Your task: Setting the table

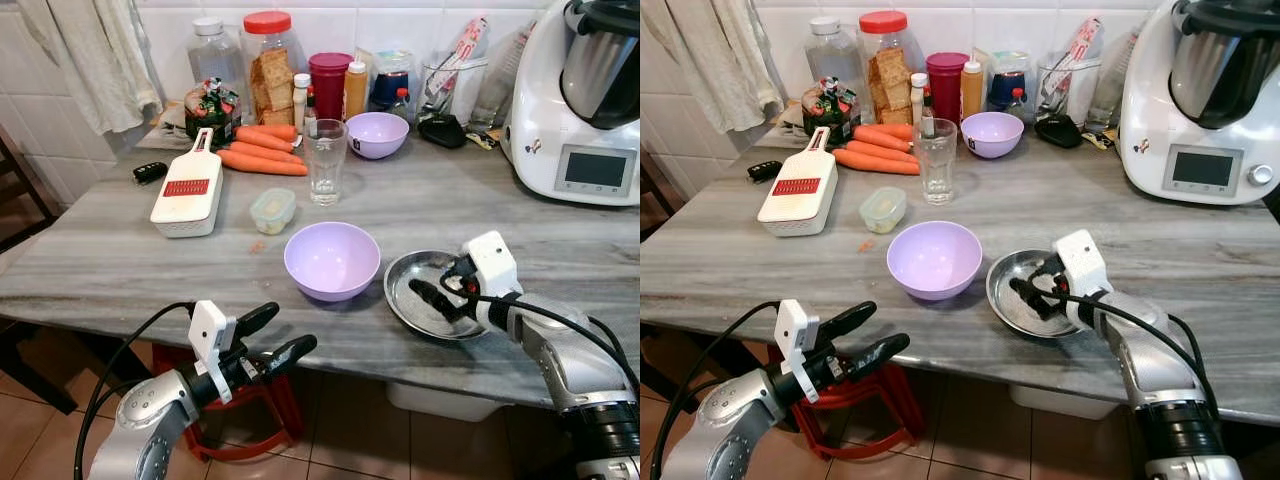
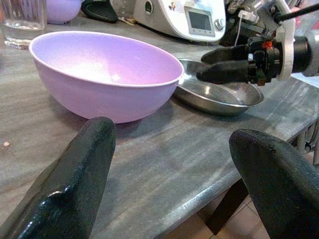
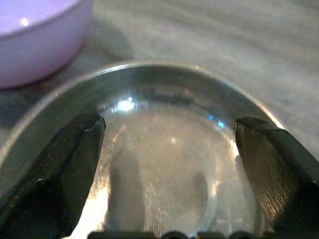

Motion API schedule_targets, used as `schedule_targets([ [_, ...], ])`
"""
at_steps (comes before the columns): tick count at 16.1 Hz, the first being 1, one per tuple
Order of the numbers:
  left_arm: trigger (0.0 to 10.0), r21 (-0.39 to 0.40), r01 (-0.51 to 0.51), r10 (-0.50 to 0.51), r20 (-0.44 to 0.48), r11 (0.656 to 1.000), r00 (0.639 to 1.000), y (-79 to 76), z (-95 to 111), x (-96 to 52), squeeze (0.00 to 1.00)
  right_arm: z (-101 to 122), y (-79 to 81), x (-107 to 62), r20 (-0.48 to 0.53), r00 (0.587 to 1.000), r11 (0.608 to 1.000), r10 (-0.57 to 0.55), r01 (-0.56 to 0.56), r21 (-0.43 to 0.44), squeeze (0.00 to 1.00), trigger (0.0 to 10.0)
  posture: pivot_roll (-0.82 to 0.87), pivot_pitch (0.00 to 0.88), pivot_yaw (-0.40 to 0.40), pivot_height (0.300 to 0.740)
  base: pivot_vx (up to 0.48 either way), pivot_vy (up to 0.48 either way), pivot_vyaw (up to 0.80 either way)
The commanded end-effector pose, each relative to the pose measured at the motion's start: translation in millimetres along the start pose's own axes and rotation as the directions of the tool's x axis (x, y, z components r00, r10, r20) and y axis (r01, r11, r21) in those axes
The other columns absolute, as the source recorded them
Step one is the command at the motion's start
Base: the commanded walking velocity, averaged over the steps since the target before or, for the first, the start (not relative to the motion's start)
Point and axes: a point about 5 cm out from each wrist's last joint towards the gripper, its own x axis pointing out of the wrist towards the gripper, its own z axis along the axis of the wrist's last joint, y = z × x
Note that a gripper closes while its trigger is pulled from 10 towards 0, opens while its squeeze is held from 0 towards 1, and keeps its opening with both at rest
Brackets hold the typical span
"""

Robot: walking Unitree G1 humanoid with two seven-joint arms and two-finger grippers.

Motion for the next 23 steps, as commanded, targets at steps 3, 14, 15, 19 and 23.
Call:
schedule_targets([
  [3, 10.0, 0.015, 0.001, -0.001, -0.016, 1.000, 1.000, 1.3, -0.1, -1.1, 0.00, -15.7, 9.8, 10.8, -0.079, 0.996, 0.999, 0.050, -0.051, -0.011, 0.00, 10.0, -0.05, 0.000, 0.036, 0.740, 0.000, 0.000, 0.00],
  [14, 10.0, 0.018, 0.010, -0.009, -0.015, 1.000, 1.000, 0.6, 1.8, -3.1, 0.00, -9.1, 40.2, 38.4, -0.067, 0.985, 0.987, 0.162, -0.161, 0.019, 0.00, 10.0, -0.04, 0.009, 0.037, 0.740, 0.000, 0.000, 0.00],
  [15, 10.0, 0.020, 0.008, -0.008, -0.014, 1.000, 1.000, 0.9, 2.0, -2.9, 0.00, -7.0, 40.1, 38.8, -0.055, 0.986, 0.988, 0.156, -0.155, 0.018, 0.00, 10.0, -0.04, 0.007, 0.038, 0.740, 0.000, 0.000, 0.00],
  [19, 10.0, 0.022, -0.006, 0.006, -0.009, 1.000, 1.000, 2.6, 2.9, -3.0, 0.00, 8.6, 28.7, 28.6, 0.035, 0.996, 0.996, 0.088, -0.088, 0.022, 0.00, 10.0, -0.05, 0.004, 0.034, 0.740, 0.000, 0.000, 0.00],
  [23, 10.0, 0.023, -0.057, 0.056, 0.026, 0.998, 0.998, 4.8, 5.0, -4.9, 0.00, 13.0, 21.0, 9.1, 0.154, 0.987, 0.998, -0.038, 0.030, 0.051, 0.00, 10.0, -0.05, 0.001, 0.033, 0.740, 0.000, 0.000, 0.00],
])
